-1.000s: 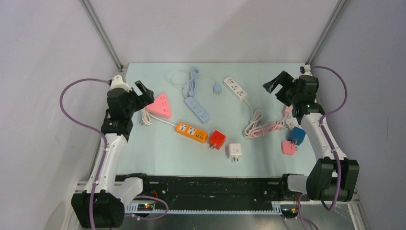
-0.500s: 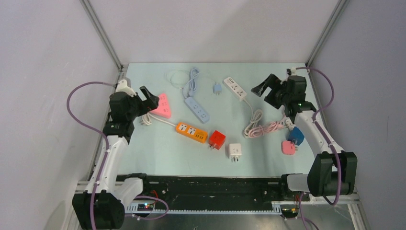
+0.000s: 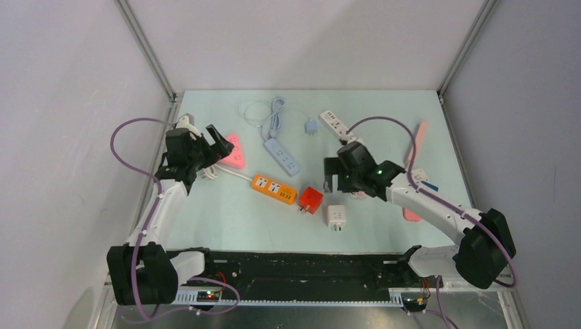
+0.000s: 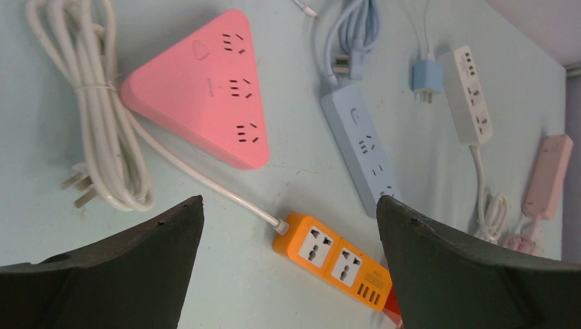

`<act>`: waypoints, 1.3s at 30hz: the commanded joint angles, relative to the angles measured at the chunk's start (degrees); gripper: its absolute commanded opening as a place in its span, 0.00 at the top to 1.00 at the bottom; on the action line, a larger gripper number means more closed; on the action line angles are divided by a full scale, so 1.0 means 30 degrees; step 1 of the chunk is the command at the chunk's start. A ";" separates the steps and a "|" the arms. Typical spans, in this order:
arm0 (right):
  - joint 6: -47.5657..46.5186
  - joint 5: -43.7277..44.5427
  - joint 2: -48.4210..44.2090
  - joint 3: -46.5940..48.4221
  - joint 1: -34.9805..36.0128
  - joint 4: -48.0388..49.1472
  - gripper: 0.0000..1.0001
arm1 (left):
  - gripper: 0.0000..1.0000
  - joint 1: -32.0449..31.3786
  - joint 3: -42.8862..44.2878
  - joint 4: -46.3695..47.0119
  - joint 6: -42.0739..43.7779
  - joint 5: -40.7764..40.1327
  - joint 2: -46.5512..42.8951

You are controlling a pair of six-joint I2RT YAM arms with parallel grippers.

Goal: Insert the plug
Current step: Pick up the plug from the center of the board.

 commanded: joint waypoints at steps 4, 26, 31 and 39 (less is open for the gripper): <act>0.0222 0.1105 0.1476 -0.0092 0.2640 -0.3381 0.01 | 0.01 0.0193 0.0763 0.0534 0.0406 0.2496 0.0404; 0.1886 0.1045 0.3819 -0.0095 0.3380 -0.3164 0.46 | 0.03 0.0191 0.0407 0.0857 0.0859 0.2933 0.0992; 0.2150 0.1796 0.1510 0.0127 0.2426 -0.2365 0.50 | 0.03 0.0163 0.0189 0.0866 0.0976 0.3538 0.1013; 0.0641 0.0982 -0.0766 0.3515 -0.0171 -0.0860 0.51 | 0.02 -0.1909 0.1509 0.0963 0.2661 0.8838 0.0835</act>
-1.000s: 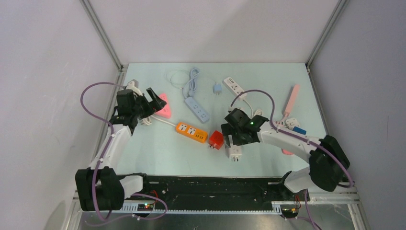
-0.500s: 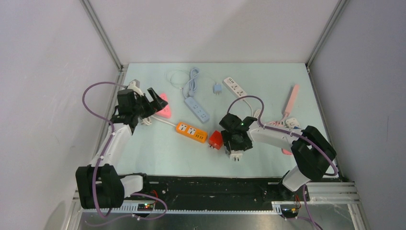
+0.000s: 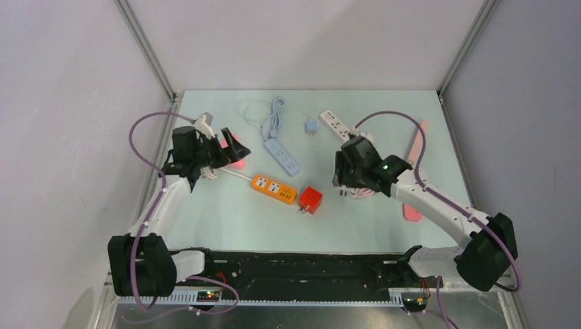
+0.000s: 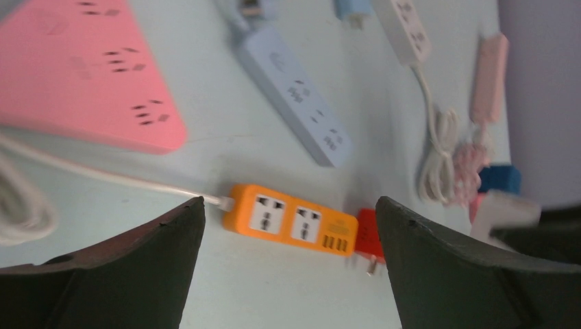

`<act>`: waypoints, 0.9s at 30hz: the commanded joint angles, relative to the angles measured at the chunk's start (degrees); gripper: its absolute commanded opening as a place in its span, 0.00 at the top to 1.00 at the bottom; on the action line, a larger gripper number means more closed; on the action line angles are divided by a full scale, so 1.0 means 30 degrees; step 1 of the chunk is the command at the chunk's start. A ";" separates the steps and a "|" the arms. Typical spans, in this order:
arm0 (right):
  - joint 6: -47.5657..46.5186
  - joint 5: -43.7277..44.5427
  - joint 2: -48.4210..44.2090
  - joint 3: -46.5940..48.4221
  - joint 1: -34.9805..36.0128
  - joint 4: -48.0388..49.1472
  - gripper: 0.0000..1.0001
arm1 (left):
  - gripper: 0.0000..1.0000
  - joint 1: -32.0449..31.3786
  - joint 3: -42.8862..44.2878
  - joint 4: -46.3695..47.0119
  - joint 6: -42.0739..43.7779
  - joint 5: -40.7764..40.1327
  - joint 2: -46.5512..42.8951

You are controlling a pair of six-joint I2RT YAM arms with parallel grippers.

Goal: Insert the plug
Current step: Pick up the plug from the center of the board, then adjust the plug.

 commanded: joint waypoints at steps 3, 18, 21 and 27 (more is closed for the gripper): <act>-0.1052 -0.0298 -0.0778 0.3420 -0.1195 0.3391 0.51 | 0.02 -0.2493 0.2204 0.0618 0.1662 0.4260 -0.0462; 0.3003 -0.2358 -0.0310 0.4458 -0.1514 1.2918 0.47 | 0.00 -0.8705 0.4566 0.4521 0.0747 0.1483 -0.1099; 0.4215 -0.2963 -0.0046 0.4928 -0.1550 1.3199 0.47 | 0.00 -0.9463 0.5244 0.5000 0.0614 0.0780 -0.0256; 0.6003 -0.4879 0.0440 0.5237 -0.1780 1.4015 0.47 | 0.00 -1.0210 0.6387 0.5216 0.1563 0.0464 0.0843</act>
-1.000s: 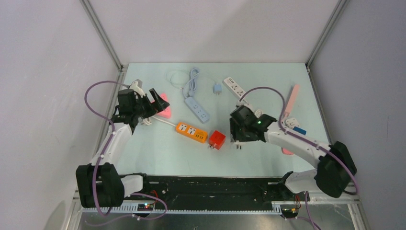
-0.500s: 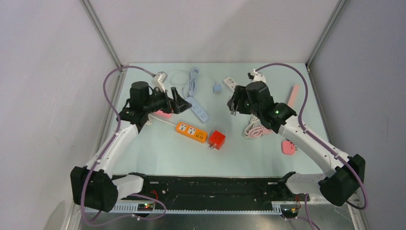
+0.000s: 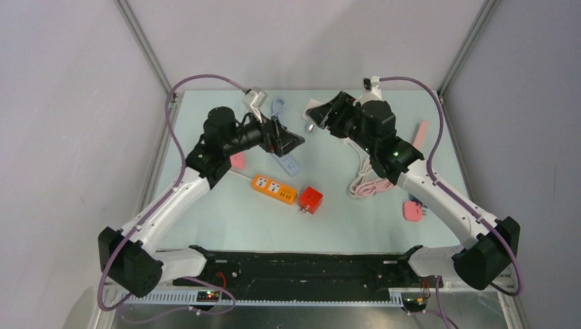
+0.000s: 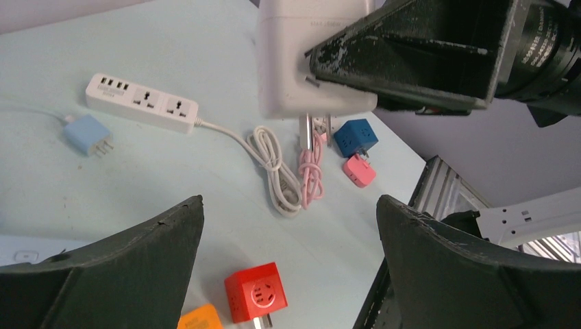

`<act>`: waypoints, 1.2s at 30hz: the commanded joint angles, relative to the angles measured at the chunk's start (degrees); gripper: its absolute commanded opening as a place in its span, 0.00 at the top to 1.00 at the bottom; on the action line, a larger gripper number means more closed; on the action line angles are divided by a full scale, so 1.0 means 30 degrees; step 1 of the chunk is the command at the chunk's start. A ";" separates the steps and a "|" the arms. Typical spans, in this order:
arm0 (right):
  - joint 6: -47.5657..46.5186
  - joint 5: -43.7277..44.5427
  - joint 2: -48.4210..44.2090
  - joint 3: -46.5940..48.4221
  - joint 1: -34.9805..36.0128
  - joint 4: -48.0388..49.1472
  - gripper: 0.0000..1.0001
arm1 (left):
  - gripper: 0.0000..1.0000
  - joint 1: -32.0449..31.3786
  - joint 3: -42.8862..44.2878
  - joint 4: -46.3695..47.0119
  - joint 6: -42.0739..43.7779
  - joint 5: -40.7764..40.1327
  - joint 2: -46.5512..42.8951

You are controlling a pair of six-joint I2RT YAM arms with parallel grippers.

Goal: Insert the plug
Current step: Adjust the plug.

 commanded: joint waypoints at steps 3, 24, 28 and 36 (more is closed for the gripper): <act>0.1586 -0.2011 0.0634 0.1351 -0.0183 0.1917 0.47 | 0.00 -0.0469 0.1259 0.1281 0.0668 -0.1045 0.0552; -0.0496 -0.2026 0.1646 0.1973 0.0663 0.2296 0.45 | 0.00 -0.0639 0.1450 0.1918 0.0600 -0.1209 0.0755; 0.0319 -0.2123 0.1809 0.2246 0.0623 0.2334 0.45 | 0.00 -0.0940 0.1127 0.2610 0.0147 -0.2239 0.0884; 0.3615 -0.3819 0.2484 0.3031 0.0135 0.1283 0.45 | 0.03 -0.1463 0.0460 0.4257 -0.0283 -0.6176 0.1262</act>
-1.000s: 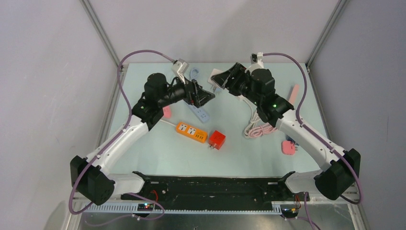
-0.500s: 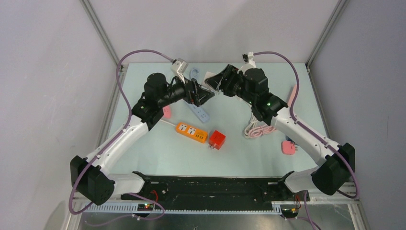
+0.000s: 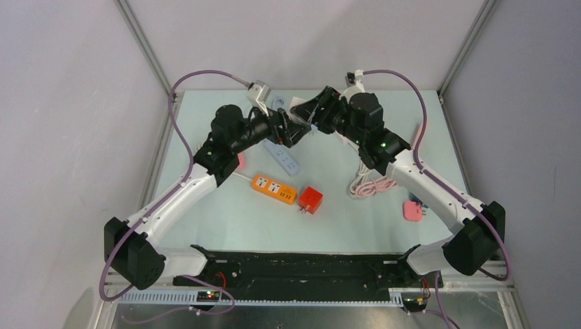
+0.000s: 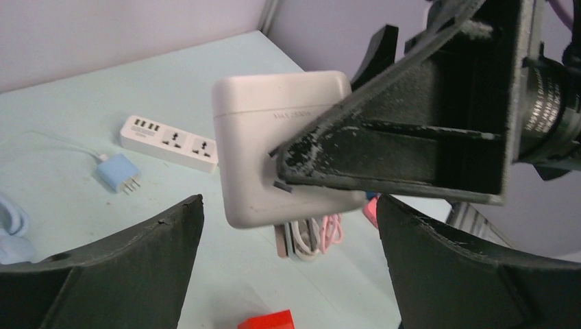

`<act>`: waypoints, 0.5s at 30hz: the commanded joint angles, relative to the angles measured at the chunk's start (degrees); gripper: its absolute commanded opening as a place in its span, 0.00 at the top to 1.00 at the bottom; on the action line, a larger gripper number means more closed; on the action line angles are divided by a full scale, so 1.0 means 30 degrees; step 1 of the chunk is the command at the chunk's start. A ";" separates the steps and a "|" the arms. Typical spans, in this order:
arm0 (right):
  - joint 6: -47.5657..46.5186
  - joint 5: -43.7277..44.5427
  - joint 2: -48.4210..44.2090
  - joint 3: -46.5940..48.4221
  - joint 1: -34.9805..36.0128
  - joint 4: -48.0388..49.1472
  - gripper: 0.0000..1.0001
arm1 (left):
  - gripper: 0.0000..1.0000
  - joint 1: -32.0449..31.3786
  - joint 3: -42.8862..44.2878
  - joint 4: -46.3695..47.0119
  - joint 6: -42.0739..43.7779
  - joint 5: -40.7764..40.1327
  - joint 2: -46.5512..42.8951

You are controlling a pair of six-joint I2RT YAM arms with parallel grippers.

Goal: Insert the plug
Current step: Adjust the plug.

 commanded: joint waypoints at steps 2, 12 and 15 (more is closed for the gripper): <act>0.3044 -0.1552 0.0303 0.1299 -0.0291 -0.0025 0.45 | 0.05 -0.0442 -0.0203 0.2182 0.0050 -0.3585 0.0199; 0.4479 -0.1906 0.0399 0.1721 -0.0168 -0.1201 0.39 | 0.70 -0.1028 -0.1167 0.2636 -0.0443 -0.5670 -0.0198; 0.3439 -0.2896 0.0461 0.2009 -0.0361 -0.1604 0.14 | 0.98 -0.0997 -0.0875 0.2595 -0.0623 -0.5115 -0.0176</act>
